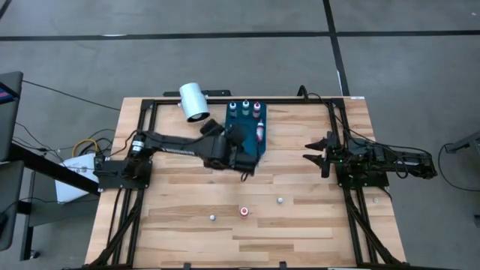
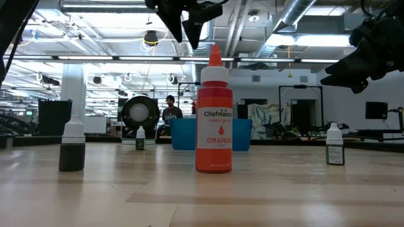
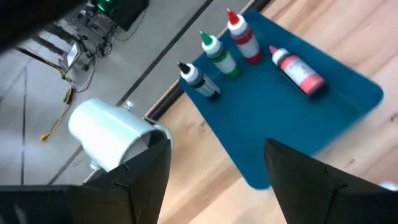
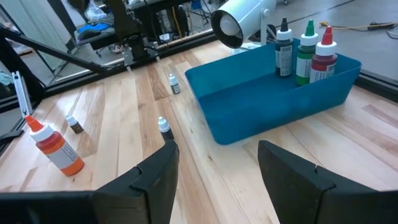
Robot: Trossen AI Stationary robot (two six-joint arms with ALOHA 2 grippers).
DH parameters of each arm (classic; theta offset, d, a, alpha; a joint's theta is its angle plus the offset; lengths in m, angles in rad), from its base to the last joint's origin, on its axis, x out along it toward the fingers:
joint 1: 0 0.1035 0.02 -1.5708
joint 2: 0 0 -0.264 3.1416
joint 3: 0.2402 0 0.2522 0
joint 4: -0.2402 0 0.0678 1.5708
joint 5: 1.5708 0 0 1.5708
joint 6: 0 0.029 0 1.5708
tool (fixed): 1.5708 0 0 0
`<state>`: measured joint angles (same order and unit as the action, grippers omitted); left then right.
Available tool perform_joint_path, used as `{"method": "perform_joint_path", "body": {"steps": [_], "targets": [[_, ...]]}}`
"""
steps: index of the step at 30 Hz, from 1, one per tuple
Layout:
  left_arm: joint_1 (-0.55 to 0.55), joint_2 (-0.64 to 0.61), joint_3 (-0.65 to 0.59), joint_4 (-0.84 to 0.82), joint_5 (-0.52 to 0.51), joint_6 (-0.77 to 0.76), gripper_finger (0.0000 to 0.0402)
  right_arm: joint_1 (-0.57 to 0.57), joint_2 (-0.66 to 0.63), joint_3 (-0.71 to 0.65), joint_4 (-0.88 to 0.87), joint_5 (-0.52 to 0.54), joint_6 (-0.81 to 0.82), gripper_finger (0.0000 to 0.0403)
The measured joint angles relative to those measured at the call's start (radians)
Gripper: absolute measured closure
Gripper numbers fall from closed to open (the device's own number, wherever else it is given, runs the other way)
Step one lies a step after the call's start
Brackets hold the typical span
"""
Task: Pick & Place food coloring
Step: Put the small left green food coloring bottle into the blue bin
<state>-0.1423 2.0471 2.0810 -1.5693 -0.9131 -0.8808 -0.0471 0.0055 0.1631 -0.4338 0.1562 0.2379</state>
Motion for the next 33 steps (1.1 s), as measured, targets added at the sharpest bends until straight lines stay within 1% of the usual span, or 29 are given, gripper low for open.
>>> {"method": "perform_joint_path", "body": {"steps": [8,14,18,21,28,33], "targets": [[-0.068,-0.042,-0.207,-0.002,0.046,-0.182,0.0154,0.000,0.000,0.000,0.000,0.000,-0.001,0.0196],[-0.091,-0.139,-0.382,0.003,0.095,-0.305,0.0154,0.000,0.000,0.000,0.000,0.000,-0.001,0.0196],[-0.100,-0.243,-0.522,0.035,0.112,-0.383,0.0155,0.000,0.000,0.000,0.000,0.000,-0.001,0.0196],[-0.101,-0.338,-0.633,0.080,0.137,-0.414,0.0159,0.000,0.000,0.000,0.000,0.000,-0.001,0.0196],[-0.101,-0.573,-0.881,0.246,0.198,-0.415,0.0181,0.000,0.000,0.000,0.000,0.000,-0.001,0.0196],[-0.101,-0.726,-1.021,0.304,0.242,-0.417,0.0196,0.000,0.000,0.000,0.000,0.000,-0.001,0.0196]]}}
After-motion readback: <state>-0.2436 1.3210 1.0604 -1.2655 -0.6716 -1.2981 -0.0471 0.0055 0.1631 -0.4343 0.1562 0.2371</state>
